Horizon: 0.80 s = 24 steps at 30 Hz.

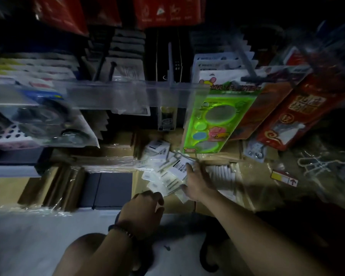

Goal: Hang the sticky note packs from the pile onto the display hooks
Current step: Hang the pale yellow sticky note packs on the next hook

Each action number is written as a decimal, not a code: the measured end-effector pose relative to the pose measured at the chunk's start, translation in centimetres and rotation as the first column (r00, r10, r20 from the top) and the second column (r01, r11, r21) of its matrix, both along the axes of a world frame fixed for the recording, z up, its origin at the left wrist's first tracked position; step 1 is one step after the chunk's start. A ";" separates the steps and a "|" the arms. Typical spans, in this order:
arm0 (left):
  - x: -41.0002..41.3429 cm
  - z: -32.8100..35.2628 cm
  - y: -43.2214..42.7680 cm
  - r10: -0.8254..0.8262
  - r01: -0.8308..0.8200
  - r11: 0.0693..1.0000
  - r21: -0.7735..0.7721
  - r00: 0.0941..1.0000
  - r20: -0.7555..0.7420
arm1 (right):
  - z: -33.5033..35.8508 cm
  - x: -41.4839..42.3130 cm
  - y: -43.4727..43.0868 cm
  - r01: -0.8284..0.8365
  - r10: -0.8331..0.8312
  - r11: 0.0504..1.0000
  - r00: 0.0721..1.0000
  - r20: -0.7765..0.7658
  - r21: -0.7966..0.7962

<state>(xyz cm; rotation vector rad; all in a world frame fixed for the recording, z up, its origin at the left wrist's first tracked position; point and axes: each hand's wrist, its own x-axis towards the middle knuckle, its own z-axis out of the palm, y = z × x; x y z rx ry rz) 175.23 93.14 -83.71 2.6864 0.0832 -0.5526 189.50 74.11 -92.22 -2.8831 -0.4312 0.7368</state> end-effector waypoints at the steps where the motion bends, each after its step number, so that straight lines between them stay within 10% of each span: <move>1: 0.1 -0.2 -0.1 0.008 -0.008 1.000 -0.014 1.000 0.000 | -1.1 0.5 0.4 -0.007 0.007 1.000 1.000 0.009 -0.001; 24: 1.0 -1.9 -0.3 0.022 -0.030 0.994 -0.106 0.997 -0.069 | -5.1 0.5 2.9 -0.026 0.048 0.986 0.989 0.138 -0.162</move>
